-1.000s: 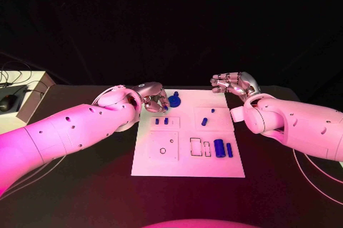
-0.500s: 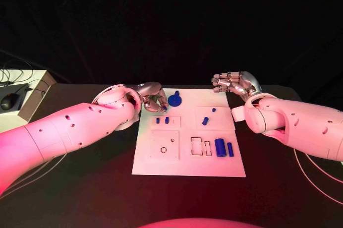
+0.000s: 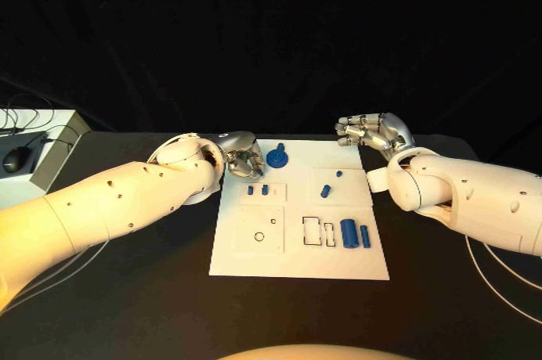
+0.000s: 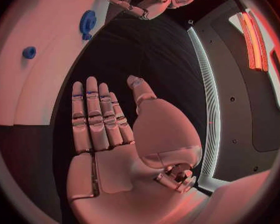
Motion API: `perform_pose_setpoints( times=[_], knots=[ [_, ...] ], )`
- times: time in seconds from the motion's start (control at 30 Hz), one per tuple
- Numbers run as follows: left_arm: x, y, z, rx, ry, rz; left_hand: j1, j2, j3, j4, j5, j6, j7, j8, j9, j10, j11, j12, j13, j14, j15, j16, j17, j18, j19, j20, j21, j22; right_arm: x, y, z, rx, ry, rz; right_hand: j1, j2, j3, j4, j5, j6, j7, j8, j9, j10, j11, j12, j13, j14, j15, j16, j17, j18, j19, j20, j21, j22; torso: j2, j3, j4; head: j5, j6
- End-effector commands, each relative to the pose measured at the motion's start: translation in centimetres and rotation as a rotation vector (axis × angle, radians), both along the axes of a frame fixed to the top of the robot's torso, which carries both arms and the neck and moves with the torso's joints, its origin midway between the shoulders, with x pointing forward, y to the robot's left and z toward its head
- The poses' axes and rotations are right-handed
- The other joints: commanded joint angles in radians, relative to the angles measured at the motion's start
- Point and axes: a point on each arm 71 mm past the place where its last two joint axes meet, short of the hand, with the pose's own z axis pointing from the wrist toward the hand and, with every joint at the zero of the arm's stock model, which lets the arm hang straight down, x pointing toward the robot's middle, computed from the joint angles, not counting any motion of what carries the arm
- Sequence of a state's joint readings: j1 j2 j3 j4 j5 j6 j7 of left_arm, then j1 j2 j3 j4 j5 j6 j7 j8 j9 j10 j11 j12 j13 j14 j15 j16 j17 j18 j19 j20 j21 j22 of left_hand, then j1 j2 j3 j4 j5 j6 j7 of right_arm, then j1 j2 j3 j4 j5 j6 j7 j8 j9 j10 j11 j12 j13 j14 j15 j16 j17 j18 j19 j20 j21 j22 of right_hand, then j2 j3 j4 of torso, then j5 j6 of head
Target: Assemble the parts on the task board
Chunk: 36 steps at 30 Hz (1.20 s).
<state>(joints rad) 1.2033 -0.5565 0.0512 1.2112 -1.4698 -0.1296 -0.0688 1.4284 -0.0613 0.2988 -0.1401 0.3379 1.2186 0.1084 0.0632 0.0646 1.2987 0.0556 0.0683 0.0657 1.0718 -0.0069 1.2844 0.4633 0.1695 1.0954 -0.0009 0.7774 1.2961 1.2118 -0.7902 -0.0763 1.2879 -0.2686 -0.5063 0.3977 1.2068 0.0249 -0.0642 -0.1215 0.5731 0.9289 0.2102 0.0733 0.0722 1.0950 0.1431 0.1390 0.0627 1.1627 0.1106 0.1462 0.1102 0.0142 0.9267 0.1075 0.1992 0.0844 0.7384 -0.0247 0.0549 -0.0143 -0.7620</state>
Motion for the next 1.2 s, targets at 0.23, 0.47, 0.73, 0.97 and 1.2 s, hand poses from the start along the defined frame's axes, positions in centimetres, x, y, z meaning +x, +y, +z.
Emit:
perform_pose_setpoints(
  times=[0.23, 0.47, 0.73, 0.97, 1.2],
  knots=[
    [0.16, 0.02, -0.16, 0.021, 0.0, -0.001, 0.001, -0.003, -0.002, 0.005, 0.002, -0.004, 0.001, -0.001, 0.002, -0.004, 0.001, 0.0, 0.0, 0.002, 0.004, -0.004, 0.002, 0.015, 0.001, 0.008, -0.005, 0.001, -0.03, 0.19, 0.09, 0.003, -0.009, 0.018, -0.01, 0.003, 0.004, 0.0, 0.006, -0.006, 0.0, -0.005, -0.001, 0.0, -0.001, -0.003, -0.002, -0.005, -0.001, -0.005, -0.001, -0.014, -0.005, -0.004, -0.003, -0.001, 0.001, 0.0007, -0.0007, -0.002, -0.002],
    [0.29, -0.09, -0.25, 0.027, 0.001, 0.0, 0.004, -0.002, -0.003, 0.005, 0.001, -0.004, 0.001, -0.001, 0.001, -0.004, 0.001, 0.0, 0.0, 0.002, 0.004, -0.005, 0.003, 0.015, 0.001, 0.008, -0.006, 0.001, -0.04, 0.19, 0.1, 0.003, -0.009, 0.019, -0.01, 0.003, 0.004, 0.0, 0.006, -0.006, 0.0, -0.005, -0.001, 0.0, -0.001, -0.003, -0.002, -0.005, -0.001, -0.005, -0.001, -0.014, -0.005, -0.004, -0.003, -0.001, 0.001, 0.0, -0.0004, -0.004, -0.004],
    [0.35, -0.15, -0.36, 0.032, 0.006, -0.001, 0.004, -0.002, -0.004, 0.006, -0.001, -0.004, 0.001, -0.001, 0.002, -0.004, 0.001, 0.0, 0.0, 0.002, 0.004, -0.006, 0.005, 0.014, 0.001, 0.008, -0.006, 0.001, -0.04, 0.19, 0.1, 0.003, -0.009, 0.019, -0.01, 0.003, 0.004, 0.0, 0.006, -0.006, 0.0, -0.005, -0.001, 0.0, -0.001, -0.003, -0.002, -0.005, -0.001, -0.005, -0.001, -0.014, -0.005, -0.004, -0.003, -0.001, 0.0, 0.0003, -0.0003, -0.003, -0.004],
    [0.19, -0.43, -0.32, 0.029, 0.008, -0.011, 0.004, -0.002, -0.004, 0.006, -0.001, -0.004, 0.001, -0.001, 0.002, -0.004, 0.001, 0.0, 0.0, 0.002, 0.004, -0.006, 0.005, 0.014, 0.001, 0.008, -0.006, 0.001, -0.03, 0.18, 0.09, 0.003, -0.009, 0.019, -0.01, 0.003, 0.004, 0.0, 0.006, -0.006, 0.0, -0.005, -0.001, 0.0, -0.001, -0.003, -0.002, -0.005, -0.001, -0.005, -0.001, -0.014, -0.005, -0.004, -0.003, -0.001, 0.0, -0.0003, 0.0007, -0.003, -0.005],
    [0.02, -0.68, -0.29, 0.025, 0.013, -0.021, 0.007, 0.0, -0.004, 0.007, -0.002, -0.001, 0.001, -0.001, 0.002, -0.002, 0.0, 0.0, 0.0, 0.003, 0.003, -0.007, 0.007, 0.014, 0.002, 0.007, -0.006, 0.002, -0.01, 0.2, 0.09, 0.003, -0.009, 0.019, -0.01, 0.003, 0.004, 0.0, 0.006, -0.006, 0.0, -0.005, -0.001, 0.0, -0.001, -0.003, -0.002, -0.005, -0.001, -0.005, -0.001, -0.014, -0.005, -0.004, -0.003, -0.001, 0.0, 0.0001, 0.0002, -0.003, -0.006]
  ],
)
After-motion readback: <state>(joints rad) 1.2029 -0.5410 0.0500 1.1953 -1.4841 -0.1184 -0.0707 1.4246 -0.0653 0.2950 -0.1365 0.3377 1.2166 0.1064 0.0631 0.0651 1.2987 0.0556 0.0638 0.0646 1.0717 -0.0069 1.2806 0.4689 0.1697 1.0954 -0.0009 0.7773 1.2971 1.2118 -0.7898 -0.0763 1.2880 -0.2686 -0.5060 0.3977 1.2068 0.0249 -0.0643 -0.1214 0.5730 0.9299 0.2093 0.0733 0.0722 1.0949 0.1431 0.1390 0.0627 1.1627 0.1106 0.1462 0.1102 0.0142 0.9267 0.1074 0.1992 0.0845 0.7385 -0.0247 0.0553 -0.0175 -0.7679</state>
